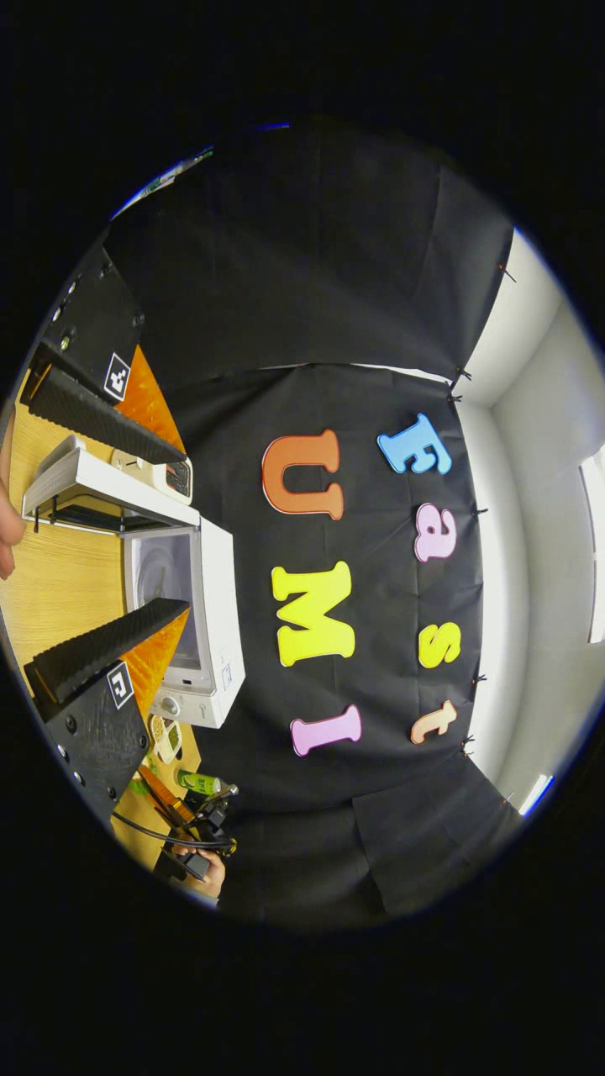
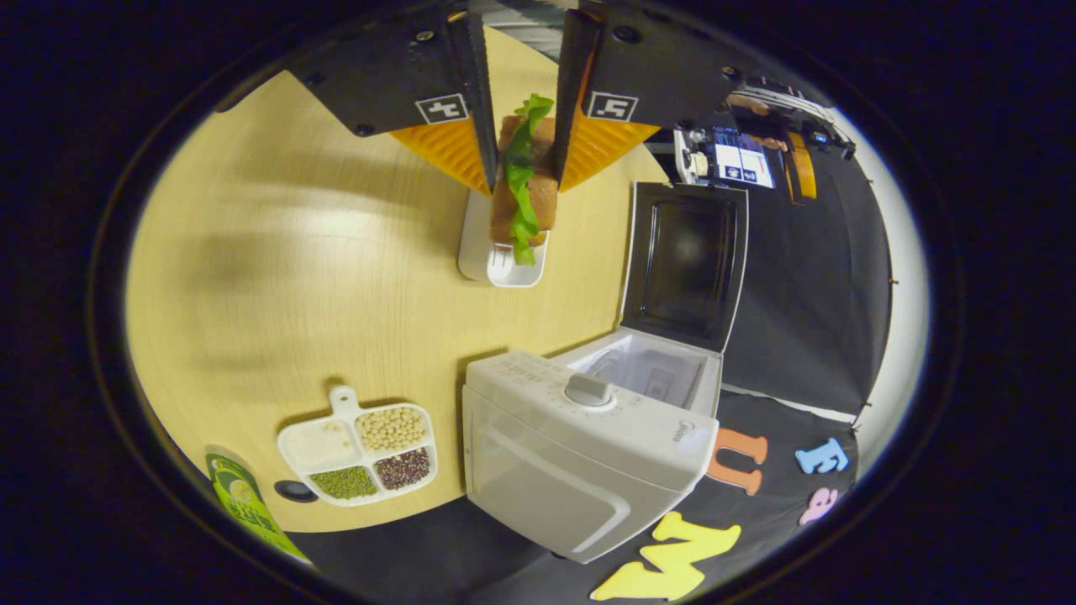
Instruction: Open the microwave oven with the left hand, put the food in, and close the microwave oven.
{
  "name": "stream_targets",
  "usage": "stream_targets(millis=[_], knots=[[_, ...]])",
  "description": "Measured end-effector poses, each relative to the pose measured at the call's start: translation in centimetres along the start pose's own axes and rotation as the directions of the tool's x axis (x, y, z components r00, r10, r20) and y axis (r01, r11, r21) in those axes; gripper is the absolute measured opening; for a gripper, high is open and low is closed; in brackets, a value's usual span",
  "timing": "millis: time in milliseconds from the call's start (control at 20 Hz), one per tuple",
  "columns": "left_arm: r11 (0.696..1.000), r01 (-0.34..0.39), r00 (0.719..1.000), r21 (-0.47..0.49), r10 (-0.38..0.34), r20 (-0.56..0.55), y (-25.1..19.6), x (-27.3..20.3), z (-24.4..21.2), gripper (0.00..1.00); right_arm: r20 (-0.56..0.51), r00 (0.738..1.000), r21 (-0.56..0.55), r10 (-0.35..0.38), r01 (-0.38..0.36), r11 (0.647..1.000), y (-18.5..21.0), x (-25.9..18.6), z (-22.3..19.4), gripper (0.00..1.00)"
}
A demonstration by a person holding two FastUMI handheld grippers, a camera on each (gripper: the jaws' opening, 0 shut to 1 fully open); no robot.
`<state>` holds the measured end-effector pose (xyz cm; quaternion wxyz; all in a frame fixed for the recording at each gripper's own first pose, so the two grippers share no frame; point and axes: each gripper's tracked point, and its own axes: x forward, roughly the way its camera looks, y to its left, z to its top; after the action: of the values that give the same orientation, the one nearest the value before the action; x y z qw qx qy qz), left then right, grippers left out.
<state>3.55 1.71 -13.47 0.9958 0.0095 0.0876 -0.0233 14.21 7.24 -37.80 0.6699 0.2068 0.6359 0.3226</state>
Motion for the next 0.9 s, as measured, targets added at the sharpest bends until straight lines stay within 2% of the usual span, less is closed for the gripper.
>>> stream_targets(millis=[50,100,150,200,250,300,400,450,500,550,600,650,750,800,900], knots=[[1.0,0.01,1.0,-0.001,-0.01,0.002,-0.2,-0.1,0.0,0.96,0.014,1.0,-0.004,-0.013,0.013,1.0,0.2,-0.3,-0.1,0.37],[1.0,0.017,1.0,-0.002,-0.017,0.005,-0.3,0.0,0.1,0.96,0.03,0.999,-0.015,-0.026,0.026,1.0,0.5,-0.6,-0.1,0.29],[1.0,0.026,1.0,-0.004,-0.026,0.008,-0.4,0.0,0.2,0.96,0.049,0.998,-0.03,-0.035,0.036,0.999,0.9,-1.0,-0.1,0.37],[0.999,0.042,0.999,-0.007,-0.042,0.017,-0.7,0.0,0.4,0.96,0.07,0.997,-0.039,-0.041,0.044,0.998,1.3,-1.6,-0.1,0.29],[0.998,0.059,0.998,-0.012,-0.058,0.024,-1.1,0.0,0.5,0.96,0.09,0.995,-0.053,-0.05,0.055,0.997,1.8,-2.3,-0.3,0.29],[0.997,0.073,0.997,-0.019,-0.073,0.028,-1.4,0.1,0.6,0.96,0.114,0.992,-0.068,-0.061,0.069,0.995,2.3,-2.9,-0.5,0.37],[0.994,0.101,0.994,-0.034,-0.1,0.033,-1.8,0.5,0.5,0.96,0.163,0.983,-0.099,-0.084,0.101,0.99,3.4,-4.4,-1.1,0.37],[0.993,0.113,0.993,-0.036,-0.112,0.034,-1.9,0.7,0.4,0.96,0.188,0.977,-0.117,-0.095,0.119,0.986,4.0,-5.1,-1.5,0.29],[0.992,0.122,0.992,-0.036,-0.12,0.035,-2.0,0.9,0.3,0.96,0.211,0.971,-0.134,-0.111,0.141,0.981,4.5,-5.7,-2.0,0.29],[0.991,0.13,0.991,-0.034,-0.129,0.037,-2.0,1.0,0.2,0.96,0.239,0.962,-0.149,-0.13,0.169,0.974,4.9,-6.2,-2.4,0.37],[0.99,0.14,0.989,-0.031,-0.139,0.042,-2.2,1.2,0.2,0.96,0.27,0.95,-0.165,-0.155,0.205,0.965,5.4,-6.7,-2.8,0.37],[0.988,0.148,0.988,-0.031,-0.147,0.046,-2.2,1.5,0.1,0.96,0.306,0.935,-0.186,-0.182,0.246,0.951,5.8,-7.1,-3.2,0.29],[0.985,0.169,0.985,-0.042,-0.167,0.046,-2.6,2.0,0.0,0.96,0.392,0.891,-0.239,-0.229,0.339,0.91,7.0,-7.8,-4.0,0.29],[0.981,0.188,0.982,-0.044,-0.186,0.042,-3.1,2.3,-0.2,1.0,0.433,0.867,-0.259,-0.247,0.382,0.887,7.7,-7.9,-4.4,0.29],[0.976,0.211,0.977,-0.046,-0.209,0.036,-3.8,3.0,-0.4,0.96,0.495,0.83,-0.28,-0.258,0.433,0.857,9.2,-7.2,-5.3,0.29]])
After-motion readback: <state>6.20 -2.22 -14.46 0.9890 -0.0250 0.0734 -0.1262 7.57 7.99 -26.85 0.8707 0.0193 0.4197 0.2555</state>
